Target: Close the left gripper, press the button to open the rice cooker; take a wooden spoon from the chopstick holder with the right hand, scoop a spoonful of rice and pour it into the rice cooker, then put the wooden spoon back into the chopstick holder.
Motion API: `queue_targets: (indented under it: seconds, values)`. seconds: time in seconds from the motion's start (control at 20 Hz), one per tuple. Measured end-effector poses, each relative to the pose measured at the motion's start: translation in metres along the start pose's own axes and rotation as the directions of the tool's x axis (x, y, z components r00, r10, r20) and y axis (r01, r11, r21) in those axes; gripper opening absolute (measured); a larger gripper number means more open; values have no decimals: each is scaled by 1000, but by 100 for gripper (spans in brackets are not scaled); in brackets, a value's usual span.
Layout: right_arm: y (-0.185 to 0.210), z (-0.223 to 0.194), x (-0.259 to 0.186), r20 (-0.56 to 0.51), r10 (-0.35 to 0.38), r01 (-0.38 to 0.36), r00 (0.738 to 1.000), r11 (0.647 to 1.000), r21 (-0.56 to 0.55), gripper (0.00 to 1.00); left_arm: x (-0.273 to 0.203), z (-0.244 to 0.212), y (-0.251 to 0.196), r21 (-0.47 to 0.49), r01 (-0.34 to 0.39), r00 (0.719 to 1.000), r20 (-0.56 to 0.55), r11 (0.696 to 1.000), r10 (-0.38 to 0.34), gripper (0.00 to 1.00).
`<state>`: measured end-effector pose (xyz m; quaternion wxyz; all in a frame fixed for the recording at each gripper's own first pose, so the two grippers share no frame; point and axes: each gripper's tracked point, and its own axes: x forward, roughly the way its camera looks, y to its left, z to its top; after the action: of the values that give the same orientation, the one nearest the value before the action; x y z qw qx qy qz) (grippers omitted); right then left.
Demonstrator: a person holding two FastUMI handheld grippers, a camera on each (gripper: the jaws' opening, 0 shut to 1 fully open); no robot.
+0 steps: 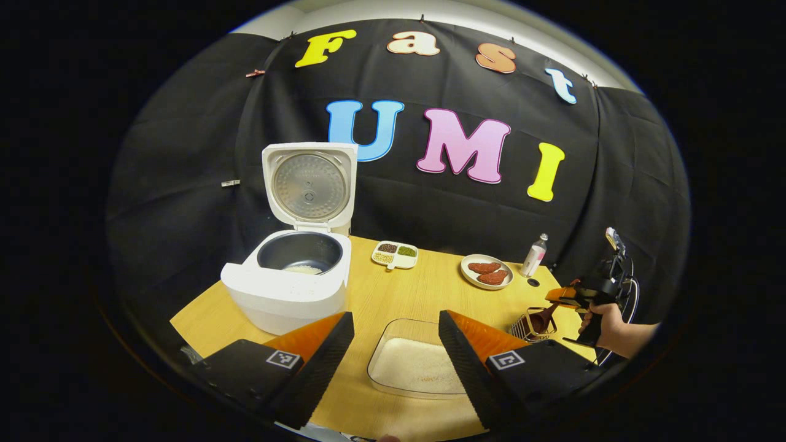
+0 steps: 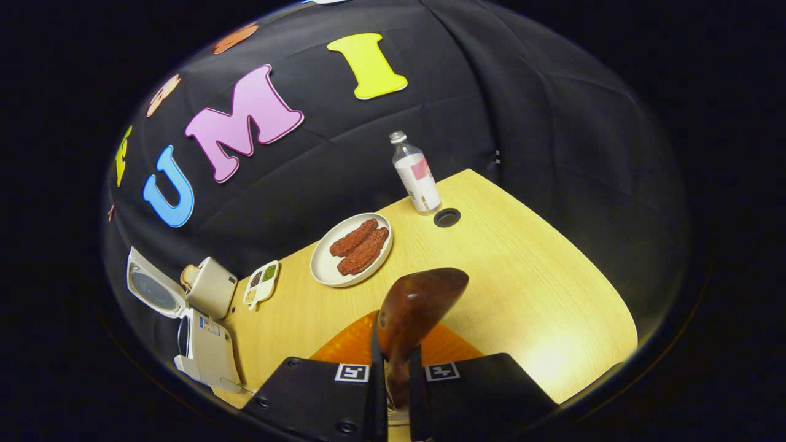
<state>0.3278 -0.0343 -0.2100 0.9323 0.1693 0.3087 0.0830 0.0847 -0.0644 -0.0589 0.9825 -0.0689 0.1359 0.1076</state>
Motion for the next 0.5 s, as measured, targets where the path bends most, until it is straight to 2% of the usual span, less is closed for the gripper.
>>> queue_targets:
  seconds: [0.3, 0.5]
  values:
    - [25, 46, -44, 119, 18, -9, 993, 997, -71, 16, -7, 1, 32, -58, -7, 1000, 22, 998, 9, 95]
    - [50, 73, -84, 186, 30, -24, 982, 999, -36, 16, -21, 10, 65, -68, -12, 998, 54, 998, 16, 95]
